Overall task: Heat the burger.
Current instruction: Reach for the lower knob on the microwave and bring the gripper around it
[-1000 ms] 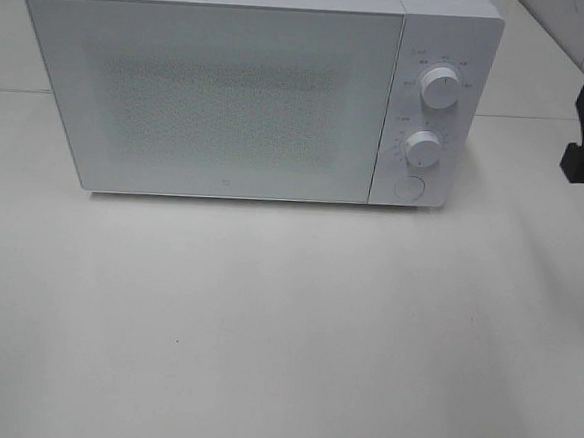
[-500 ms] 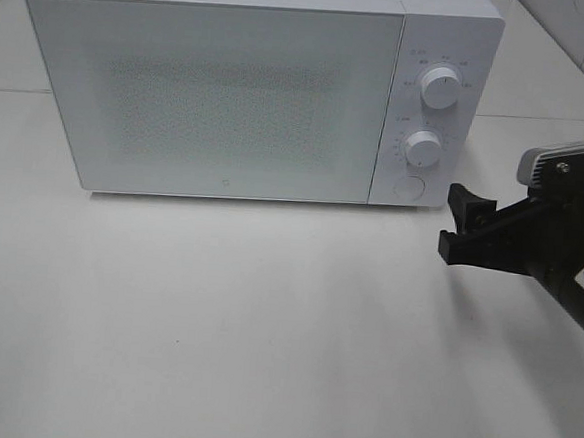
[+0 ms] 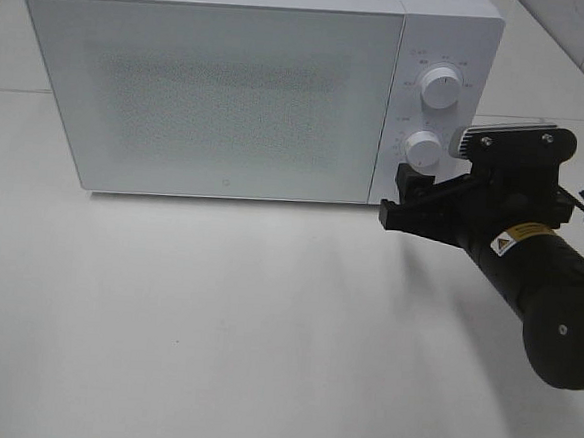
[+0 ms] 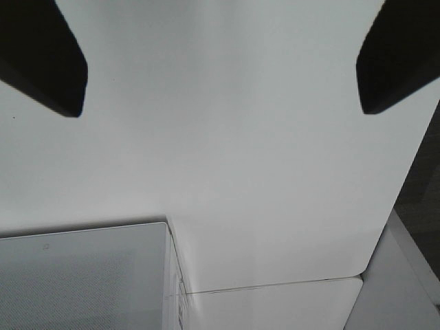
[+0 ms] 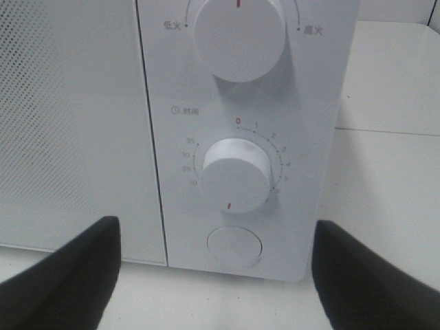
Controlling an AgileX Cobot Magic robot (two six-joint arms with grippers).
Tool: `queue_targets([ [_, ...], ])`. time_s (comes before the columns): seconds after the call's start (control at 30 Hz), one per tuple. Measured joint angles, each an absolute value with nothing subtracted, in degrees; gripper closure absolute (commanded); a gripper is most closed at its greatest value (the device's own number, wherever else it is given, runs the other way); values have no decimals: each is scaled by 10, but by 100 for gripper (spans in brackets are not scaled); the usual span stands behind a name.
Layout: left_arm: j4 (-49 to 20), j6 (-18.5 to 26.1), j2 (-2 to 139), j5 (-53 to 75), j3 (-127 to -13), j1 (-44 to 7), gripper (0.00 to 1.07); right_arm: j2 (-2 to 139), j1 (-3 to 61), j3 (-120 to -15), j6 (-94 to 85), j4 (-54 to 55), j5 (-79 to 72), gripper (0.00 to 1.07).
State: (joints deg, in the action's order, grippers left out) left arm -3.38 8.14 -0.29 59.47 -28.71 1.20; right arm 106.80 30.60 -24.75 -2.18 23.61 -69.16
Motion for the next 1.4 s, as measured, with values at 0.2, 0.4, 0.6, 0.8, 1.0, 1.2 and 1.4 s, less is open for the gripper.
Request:
queue_targets([
  [0.2,-34,81,-3,595,-287,12,6,1106,306,-296,-27,239,-692,31],
  [0.4,-34,81,-3,595,-287,12,6,1133,306,-325,-38,259,-692,31],
  [0.6,-34,81,-3,595,-287,12,6,1145,306,-347,-56,282,-692,31],
  [0.8,-34,81,-3,595,-287,12,6,1146,292,-356,-61,286,-692,31],
  [1.0,-34,81,-3,595,-287,12,6,1148,289,-359,-61,286,-692,31],
  [1.2,-34,81,-3,595,-287,12,6,1159,289,-371,-61,286,-692,31],
  [1.4,-34,81,-3,595,-287,12,6,1176,289,-387,-61,286,-692,31],
])
